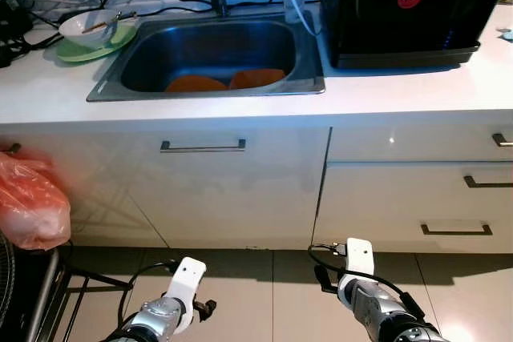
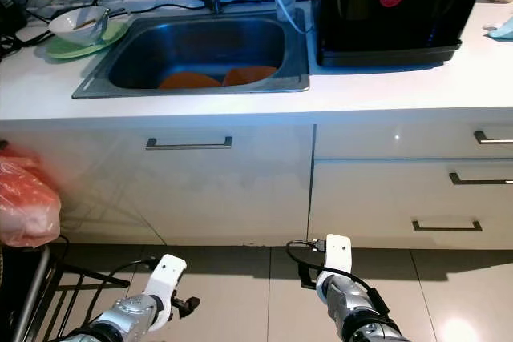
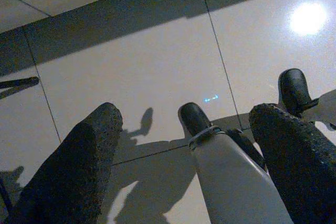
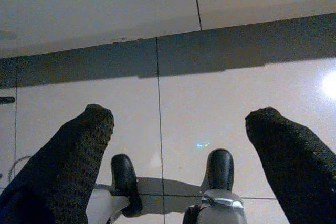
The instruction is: Kitchen organization
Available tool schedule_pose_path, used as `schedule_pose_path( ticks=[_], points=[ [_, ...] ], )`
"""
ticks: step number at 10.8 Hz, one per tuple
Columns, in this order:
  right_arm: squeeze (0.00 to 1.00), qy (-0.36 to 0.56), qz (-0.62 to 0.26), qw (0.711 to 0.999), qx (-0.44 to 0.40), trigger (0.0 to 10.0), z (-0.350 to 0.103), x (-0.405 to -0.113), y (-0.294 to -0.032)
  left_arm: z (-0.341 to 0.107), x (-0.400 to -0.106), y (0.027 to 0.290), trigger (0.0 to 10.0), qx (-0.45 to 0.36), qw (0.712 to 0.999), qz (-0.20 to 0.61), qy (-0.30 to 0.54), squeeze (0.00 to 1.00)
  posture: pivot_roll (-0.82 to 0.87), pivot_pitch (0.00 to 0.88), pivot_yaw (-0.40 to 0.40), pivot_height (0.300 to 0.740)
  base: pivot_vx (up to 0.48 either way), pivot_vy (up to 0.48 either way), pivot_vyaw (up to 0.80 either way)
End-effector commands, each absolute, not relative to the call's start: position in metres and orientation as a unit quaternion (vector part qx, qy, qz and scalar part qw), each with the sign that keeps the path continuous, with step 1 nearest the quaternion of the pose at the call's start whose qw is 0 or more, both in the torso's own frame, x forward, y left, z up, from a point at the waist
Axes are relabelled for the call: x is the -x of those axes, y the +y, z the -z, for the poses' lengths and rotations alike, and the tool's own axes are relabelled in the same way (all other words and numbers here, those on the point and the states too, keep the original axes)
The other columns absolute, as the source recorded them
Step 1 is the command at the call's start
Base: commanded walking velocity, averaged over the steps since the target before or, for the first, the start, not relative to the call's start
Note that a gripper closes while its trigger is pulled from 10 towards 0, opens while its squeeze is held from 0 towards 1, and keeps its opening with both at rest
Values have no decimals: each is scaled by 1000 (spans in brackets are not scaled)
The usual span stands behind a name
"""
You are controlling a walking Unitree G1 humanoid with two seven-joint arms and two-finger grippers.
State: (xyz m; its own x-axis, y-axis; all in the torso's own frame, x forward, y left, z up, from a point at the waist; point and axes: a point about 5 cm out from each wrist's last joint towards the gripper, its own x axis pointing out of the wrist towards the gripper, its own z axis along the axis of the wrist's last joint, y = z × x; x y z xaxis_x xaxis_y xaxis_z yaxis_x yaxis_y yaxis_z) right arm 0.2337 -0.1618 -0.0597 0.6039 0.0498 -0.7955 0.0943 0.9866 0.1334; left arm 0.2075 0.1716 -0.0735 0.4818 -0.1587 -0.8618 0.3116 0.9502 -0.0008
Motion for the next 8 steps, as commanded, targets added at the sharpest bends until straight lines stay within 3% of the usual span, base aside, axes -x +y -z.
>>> schedule_pose_path(
  ticks=[1,8],
  points=[
    [431,444,8,892,-85,10000,59,-235,-158,73,-208,179,10000,-79,859,125,490,0,-96,0,121,740,0,0,0],
    [420,449,11,890,-83,10000,61,-233,-158,67,-218,170,10000,-62,872,133,467,0,-99,0,125,740,0,0,0]
  ],
)
